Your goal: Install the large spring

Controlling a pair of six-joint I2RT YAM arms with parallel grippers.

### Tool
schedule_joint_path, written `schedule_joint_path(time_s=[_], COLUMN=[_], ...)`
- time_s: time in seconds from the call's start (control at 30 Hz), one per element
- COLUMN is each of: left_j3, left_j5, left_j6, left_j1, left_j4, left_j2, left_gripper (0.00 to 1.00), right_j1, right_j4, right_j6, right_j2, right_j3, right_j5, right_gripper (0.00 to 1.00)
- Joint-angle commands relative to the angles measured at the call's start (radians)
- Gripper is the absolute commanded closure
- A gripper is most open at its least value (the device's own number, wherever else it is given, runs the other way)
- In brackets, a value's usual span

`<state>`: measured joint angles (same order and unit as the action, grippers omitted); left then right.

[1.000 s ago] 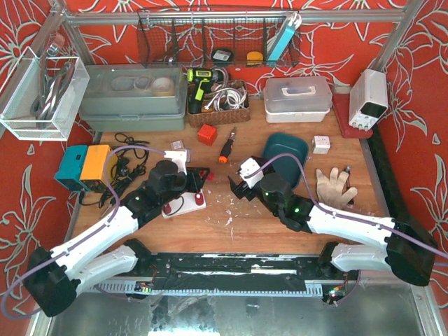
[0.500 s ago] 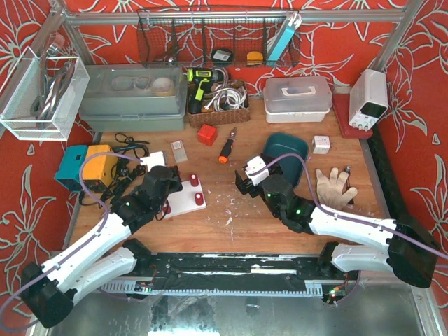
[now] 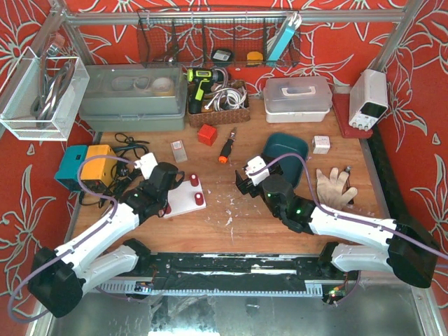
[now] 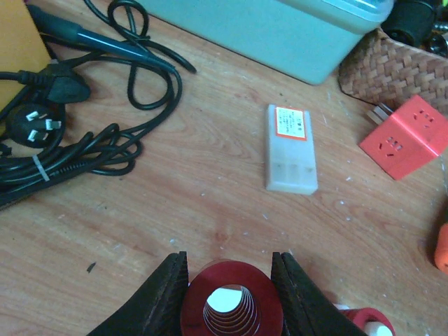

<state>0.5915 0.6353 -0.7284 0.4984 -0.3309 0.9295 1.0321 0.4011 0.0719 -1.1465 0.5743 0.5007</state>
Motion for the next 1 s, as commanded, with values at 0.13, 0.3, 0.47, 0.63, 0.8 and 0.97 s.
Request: schedule_joint_path(time_s=[0.13,0.3,0.47,0.63,0.8,0.97], left_j3=[-0.037,-0.033,-0.024,-0.049,-0.056,-0.061], left_j5=[0.095,0.099,0.101,0.092,0.077,0.073], left_j6=[-0.078,-0.094,-0.096,-0.083,-0.069,-0.077], left_j1=[-0.015,-0.015,-0.016,-0.017,-0.021,-0.024], left_j4=[-0.014,-0.038,-0.059,-0.021,0.021,0.041], left_j2=[-0.001,0.016,0.037,0.04,0.052,0.119], left_gripper=[1.0,1.0,1.0,1.0,1.0,0.94], right_j1=[-0.003,-0.003,-0.003,-0.003,-0.004,-0.002], right_j4=[0.003,0.003,0.004,0.003,0.003,-0.001], right_j6=[0.002,0.005,0.007,0.009,0.009,0.011], right_j2=[-0.011,-0.012,-0.014,-0.02,-0.016,-0.014], right_j3=[0.01,0.01,0.01,0.012,0.011,0.011], right_j5=[0.017,0.019,0.019,0.019,0.017,0.017], right_gripper=[0.01,0.01,0.01,0.01,0.01,0.01])
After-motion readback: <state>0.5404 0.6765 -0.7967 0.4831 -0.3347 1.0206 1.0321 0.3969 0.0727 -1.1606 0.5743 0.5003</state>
